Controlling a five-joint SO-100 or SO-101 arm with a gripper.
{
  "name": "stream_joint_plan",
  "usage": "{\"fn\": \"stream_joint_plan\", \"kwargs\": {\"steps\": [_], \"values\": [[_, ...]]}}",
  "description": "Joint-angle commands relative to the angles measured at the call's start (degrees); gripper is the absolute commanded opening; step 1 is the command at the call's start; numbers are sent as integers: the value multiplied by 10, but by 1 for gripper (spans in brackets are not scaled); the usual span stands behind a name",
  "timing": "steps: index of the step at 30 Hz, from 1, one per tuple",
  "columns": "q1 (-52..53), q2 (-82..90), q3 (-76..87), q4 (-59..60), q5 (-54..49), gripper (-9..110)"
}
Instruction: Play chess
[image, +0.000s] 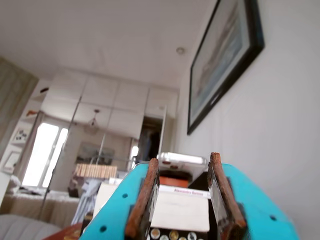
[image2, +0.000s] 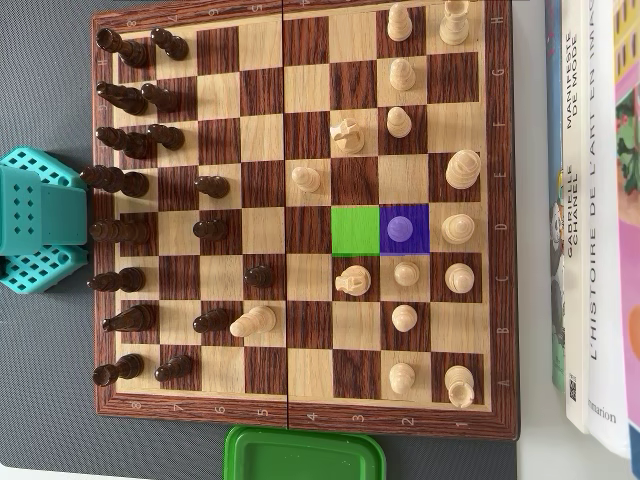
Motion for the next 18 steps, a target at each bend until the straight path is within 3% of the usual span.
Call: {"fn": "stream_joint_plan", "kwargs": {"steps": [1, 11, 18], "values": [[5, 0, -43, 131, -2, 15], [2, -1, -104, 540, 4, 15], [1, -1, -74, 611, 4, 15]]}}
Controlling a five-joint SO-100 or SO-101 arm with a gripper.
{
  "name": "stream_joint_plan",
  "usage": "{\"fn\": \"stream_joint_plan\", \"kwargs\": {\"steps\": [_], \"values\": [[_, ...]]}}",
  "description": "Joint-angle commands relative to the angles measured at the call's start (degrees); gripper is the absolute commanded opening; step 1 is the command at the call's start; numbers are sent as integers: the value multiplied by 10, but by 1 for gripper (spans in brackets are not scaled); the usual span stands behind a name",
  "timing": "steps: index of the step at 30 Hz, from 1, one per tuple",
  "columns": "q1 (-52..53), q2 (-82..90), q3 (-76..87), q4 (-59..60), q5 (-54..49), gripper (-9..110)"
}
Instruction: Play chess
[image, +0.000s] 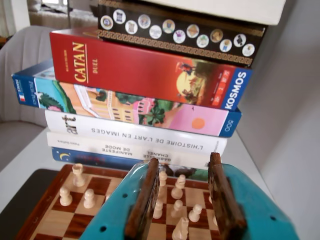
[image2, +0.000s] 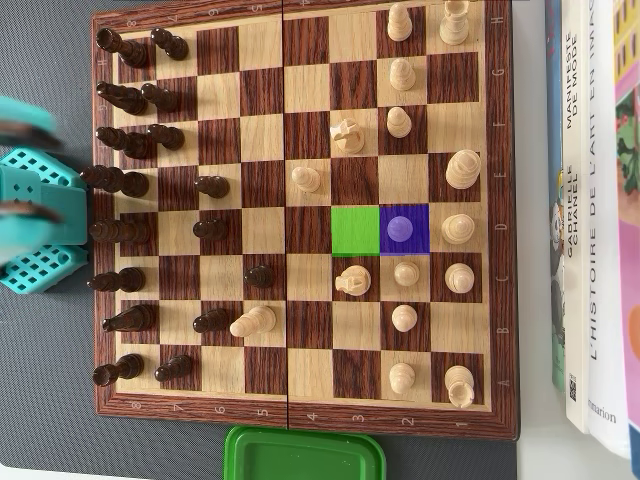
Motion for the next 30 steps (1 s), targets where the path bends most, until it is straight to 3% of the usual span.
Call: {"fn": "stream_joint_plan", "kwargs": {"steps": [1, 7, 12, 30], "values": [[2, 1, 7, 20, 4, 15], [9, -22, -74, 183, 0, 15], [4, -181, -183, 316, -1, 15], [11, -713, -449, 360, -1, 15]]}}
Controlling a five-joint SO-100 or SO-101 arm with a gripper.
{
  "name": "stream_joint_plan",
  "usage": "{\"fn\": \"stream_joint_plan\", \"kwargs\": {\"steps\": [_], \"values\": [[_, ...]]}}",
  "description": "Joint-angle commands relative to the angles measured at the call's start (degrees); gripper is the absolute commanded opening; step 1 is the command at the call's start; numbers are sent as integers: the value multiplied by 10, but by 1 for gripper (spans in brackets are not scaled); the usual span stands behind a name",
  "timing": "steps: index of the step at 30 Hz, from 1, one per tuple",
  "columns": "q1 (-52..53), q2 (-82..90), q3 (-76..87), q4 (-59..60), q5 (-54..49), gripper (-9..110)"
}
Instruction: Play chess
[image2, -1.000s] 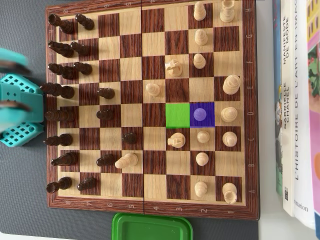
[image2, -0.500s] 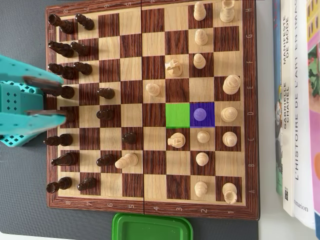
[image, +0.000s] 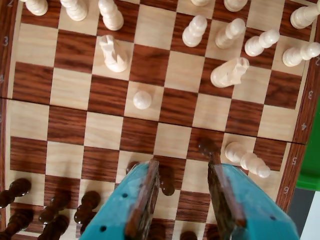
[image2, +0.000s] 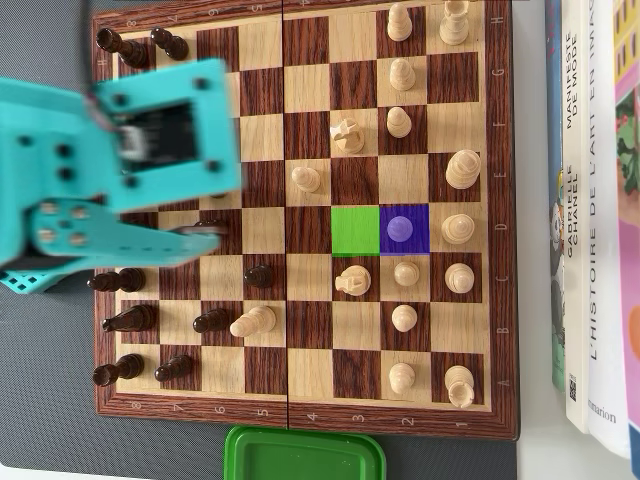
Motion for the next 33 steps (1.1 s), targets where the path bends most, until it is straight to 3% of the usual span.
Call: {"fn": "stream_joint_plan", "kwargs": {"steps": [1, 13, 33], "values": [[5, -71, -74, -3, -1, 15], [-1, -313, -285, 4, -2, 15], [5, -441, -370, 4, -2, 15]]}}
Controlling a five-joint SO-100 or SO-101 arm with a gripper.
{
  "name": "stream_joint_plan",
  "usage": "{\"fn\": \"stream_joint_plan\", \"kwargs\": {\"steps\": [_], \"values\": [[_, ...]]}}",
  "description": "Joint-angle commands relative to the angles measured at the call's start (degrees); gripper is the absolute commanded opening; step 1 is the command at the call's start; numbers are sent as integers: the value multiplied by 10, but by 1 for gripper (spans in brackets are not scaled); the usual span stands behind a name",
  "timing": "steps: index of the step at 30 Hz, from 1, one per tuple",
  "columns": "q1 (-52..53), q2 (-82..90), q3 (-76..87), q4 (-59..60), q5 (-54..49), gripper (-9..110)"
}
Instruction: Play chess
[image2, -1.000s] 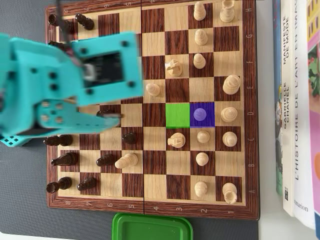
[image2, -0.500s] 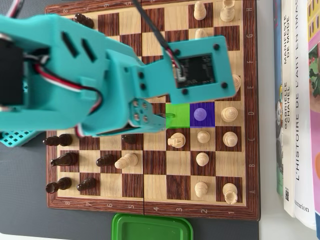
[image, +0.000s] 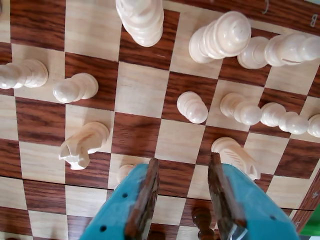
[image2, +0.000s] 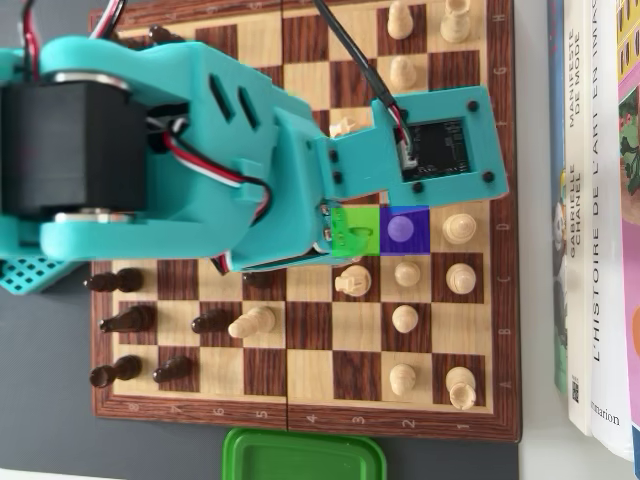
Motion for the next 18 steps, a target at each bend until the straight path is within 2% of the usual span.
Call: {"fn": "stream_joint_plan", "kwargs": {"steps": [1, 18], "values": [[5, -1, -32, 2, -2, 15], [21, -63, -77, 2, -3, 15]]}}
